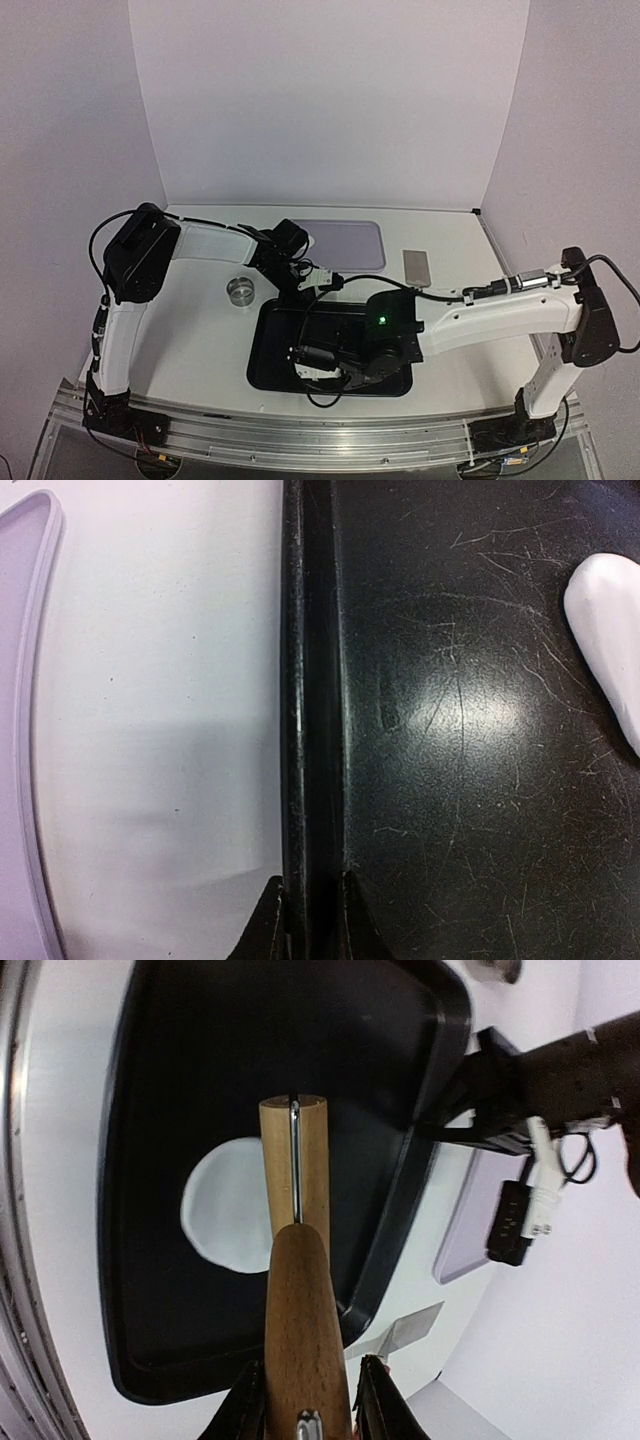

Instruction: Roll out the dumpling wrappers from the dough

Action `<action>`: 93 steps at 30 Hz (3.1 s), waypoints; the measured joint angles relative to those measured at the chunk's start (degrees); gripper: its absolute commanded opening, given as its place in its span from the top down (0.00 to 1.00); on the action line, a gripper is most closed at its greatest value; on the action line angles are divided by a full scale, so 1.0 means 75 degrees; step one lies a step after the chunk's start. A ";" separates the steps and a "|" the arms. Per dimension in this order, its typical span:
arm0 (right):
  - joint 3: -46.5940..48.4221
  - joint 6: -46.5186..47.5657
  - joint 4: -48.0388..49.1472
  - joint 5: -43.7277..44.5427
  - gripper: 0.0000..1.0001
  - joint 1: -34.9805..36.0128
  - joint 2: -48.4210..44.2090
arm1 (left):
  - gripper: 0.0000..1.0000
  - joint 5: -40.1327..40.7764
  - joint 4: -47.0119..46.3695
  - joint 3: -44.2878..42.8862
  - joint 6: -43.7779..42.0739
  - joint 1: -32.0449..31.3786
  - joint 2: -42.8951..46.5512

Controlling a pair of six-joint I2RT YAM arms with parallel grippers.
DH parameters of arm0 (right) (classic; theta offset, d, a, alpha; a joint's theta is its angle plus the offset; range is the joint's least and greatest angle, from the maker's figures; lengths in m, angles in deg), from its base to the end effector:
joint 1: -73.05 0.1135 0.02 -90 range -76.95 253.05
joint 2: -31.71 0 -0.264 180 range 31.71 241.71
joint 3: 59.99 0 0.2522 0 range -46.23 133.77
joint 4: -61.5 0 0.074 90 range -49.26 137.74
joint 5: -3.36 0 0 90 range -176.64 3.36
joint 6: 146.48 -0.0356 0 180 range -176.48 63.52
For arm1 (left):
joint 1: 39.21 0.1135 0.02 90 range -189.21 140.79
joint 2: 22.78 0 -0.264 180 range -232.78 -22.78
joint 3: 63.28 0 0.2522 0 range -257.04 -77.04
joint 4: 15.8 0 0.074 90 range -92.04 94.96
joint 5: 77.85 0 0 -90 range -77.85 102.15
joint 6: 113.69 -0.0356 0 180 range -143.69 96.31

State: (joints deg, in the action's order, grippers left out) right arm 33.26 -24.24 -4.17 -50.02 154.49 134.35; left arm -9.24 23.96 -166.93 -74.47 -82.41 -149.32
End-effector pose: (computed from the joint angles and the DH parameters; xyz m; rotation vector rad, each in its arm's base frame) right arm 0.0735 0.3459 0.2308 -2.0935 1.5012 -0.6339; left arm 0.3255 -0.3235 0.1323 1.9888 1.6914 -0.4495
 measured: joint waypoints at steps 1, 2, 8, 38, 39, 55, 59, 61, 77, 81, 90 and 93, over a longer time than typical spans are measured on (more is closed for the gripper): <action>-0.0180 0.0129 0.0070 -0.0042 1.00 0.0010 -0.0005 | 1.00 0.0001 0.0000 0.0000 0.0001 0.0000 0.0000; -0.0360 0.0259 0.0139 -0.0084 1.00 0.0020 -0.0010 | 1.00 0.0003 0.0000 0.0000 0.0003 0.0000 0.0000; -0.0995 0.0366 0.0806 0.0158 1.00 0.0199 -0.0192 | 1.00 0.0006 0.0000 0.0000 0.0009 0.0003 0.0000; -0.1325 -0.1336 0.0721 0.0950 1.00 0.1289 -0.0005 | 1.00 0.0014 0.0014 0.0000 -0.0003 0.0032 0.0000; -0.1232 -0.1312 0.0676 0.0966 1.00 0.1252 0.0070 | 1.00 0.0014 0.0013 0.0000 -0.0003 0.0032 0.0000; -0.0850 -0.1639 0.0513 0.0777 1.00 0.0993 0.0245 | 1.00 0.0019 0.0100 -0.0065 0.0003 0.0032 -0.0012; -0.1013 -0.2400 0.0151 0.0634 1.00 0.1402 0.0039 | 1.00 0.0017 0.0099 -0.0065 0.0003 0.0032 -0.0012; -0.1021 -0.2788 -0.0035 0.0510 1.00 0.1538 0.0032 | 1.00 0.0016 0.0099 -0.0067 0.0003 0.0038 -0.0012; 0.0658 -0.2710 -0.1345 0.0516 1.00 0.1062 -0.0190 | 1.00 0.0006 0.0102 -0.0070 0.0003 0.0055 -0.0023; 0.0885 -0.2062 -0.1041 0.0569 1.00 0.0677 -0.0340 | 1.00 0.0009 0.0102 -0.0070 0.0003 0.0055 -0.0023; 0.0200 -0.0856 0.0037 0.0261 1.00 -0.0002 0.0247 | 1.00 0.0022 0.0149 -0.0114 0.0006 0.0055 -0.0026; -0.0271 -0.0899 0.0353 0.0334 1.00 0.0072 0.0398 | 1.00 0.0031 0.0149 -0.0114 0.0007 0.0062 -0.0026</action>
State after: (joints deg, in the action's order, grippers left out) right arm 31.23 -30.98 -1.52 -47.52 155.02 137.34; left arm -9.01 25.07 -167.78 -74.41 -81.94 -149.52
